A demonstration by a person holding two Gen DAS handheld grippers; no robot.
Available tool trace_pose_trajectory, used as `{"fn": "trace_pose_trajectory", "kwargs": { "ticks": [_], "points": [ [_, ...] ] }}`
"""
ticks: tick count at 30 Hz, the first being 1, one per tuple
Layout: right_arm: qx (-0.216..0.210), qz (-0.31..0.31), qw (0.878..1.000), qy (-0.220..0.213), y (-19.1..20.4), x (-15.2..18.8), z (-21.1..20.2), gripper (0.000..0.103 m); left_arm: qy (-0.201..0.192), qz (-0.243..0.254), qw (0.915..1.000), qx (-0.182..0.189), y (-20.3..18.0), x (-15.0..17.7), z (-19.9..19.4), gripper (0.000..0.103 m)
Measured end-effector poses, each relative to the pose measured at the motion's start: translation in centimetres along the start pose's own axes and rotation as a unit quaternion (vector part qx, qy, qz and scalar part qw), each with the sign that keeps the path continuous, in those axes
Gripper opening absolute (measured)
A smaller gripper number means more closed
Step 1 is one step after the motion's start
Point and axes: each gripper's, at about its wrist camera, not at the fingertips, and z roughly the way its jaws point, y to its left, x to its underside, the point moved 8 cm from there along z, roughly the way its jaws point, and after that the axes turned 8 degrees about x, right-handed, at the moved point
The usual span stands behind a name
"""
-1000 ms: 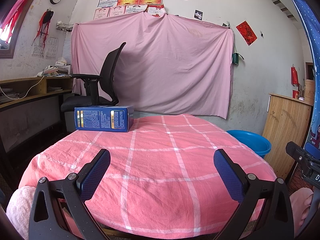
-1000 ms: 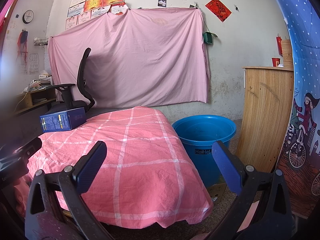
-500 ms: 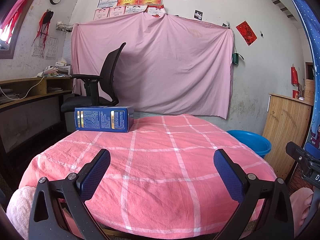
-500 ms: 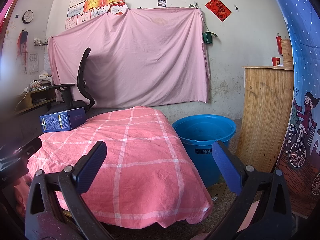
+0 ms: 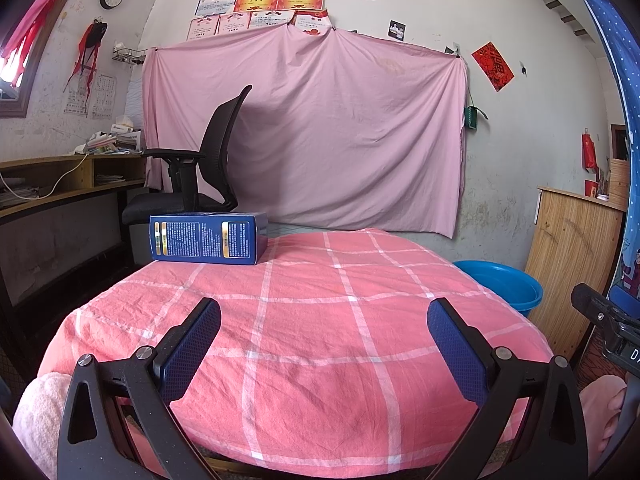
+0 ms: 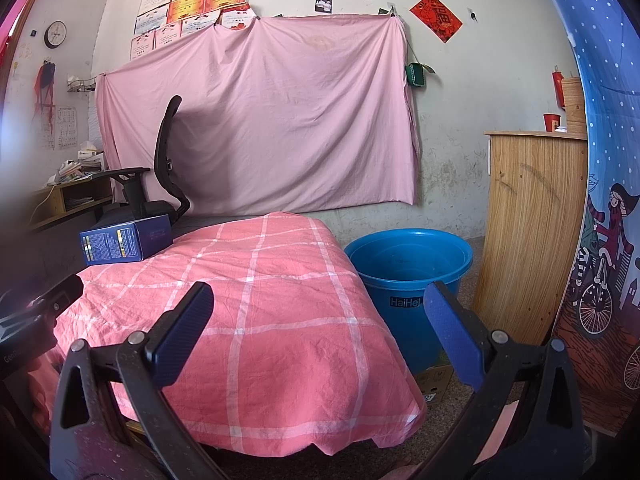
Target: Collect trash
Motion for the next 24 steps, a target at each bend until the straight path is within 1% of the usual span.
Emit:
{"fn": "trace_pose_trajectory", "kwargs": {
  "ticks": [13,19,24],
  "points": [
    [0.0,0.001,1.0,0.0,0.01,-0.01,0.0,0.103,0.0,0.0,1.0,-0.002,0.15,0.0,-0.01,0.101],
    [0.0,0.001,1.0,0.0,0.05,-0.01,-0.03,0.103,0.003,0.006,1.0,-0.002,0.03,0.11,0.03,0.101],
    [0.0,0.001,1.0,0.001,0.1,0.0,-0.02,0.103,-0.002,0.013,0.9999,-0.008,0.08,0.02,0.0,0.101]
  ]
}}
